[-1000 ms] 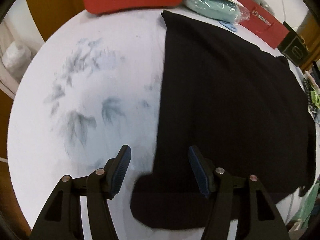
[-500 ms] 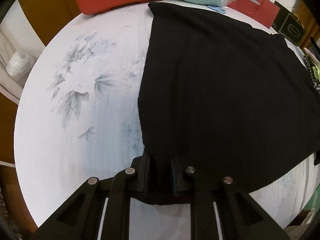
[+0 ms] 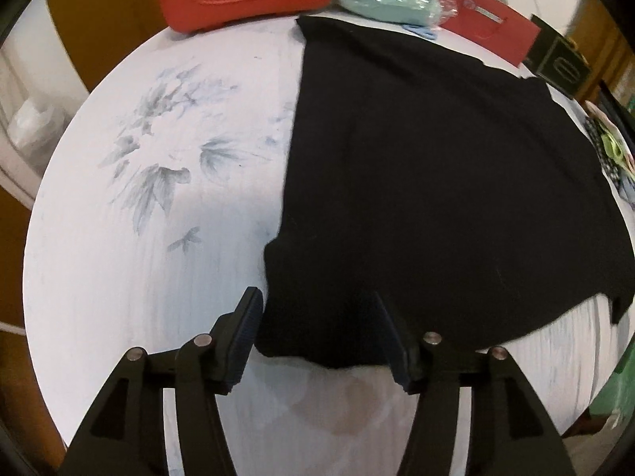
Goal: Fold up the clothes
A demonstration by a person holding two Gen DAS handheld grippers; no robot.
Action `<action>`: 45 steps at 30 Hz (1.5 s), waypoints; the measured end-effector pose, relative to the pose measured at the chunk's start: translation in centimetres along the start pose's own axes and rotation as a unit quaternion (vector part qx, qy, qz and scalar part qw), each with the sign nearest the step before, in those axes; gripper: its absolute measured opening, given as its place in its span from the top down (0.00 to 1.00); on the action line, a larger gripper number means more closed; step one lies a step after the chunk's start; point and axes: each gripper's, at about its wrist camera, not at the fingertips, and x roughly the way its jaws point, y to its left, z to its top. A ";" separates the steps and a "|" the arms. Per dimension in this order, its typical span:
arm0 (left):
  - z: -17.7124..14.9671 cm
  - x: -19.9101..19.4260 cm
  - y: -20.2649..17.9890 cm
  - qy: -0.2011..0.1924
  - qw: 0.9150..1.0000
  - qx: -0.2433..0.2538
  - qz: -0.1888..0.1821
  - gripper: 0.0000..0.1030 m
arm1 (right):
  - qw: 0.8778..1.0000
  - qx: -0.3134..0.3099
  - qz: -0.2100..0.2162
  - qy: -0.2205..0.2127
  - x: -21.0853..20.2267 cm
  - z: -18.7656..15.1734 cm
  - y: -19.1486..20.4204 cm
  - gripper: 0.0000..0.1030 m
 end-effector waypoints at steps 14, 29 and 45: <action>-1.7 -0.1 -1.7 -0.003 1.000 0.027 0.010 0.36 | 0.992 -0.122 -0.022 -0.002 3.9 -1.3 6.6 0.24; -0.5 -8.2 -0.4 -0.044 0.999 0.019 -0.012 0.92 | 0.986 -0.145 0.009 -0.084 -3.5 5.1 8.5 0.95; 17.9 -4.0 3.4 -0.103 0.994 -0.037 0.029 0.42 | 0.980 -0.124 -0.031 -0.150 -3.0 19.5 9.8 0.37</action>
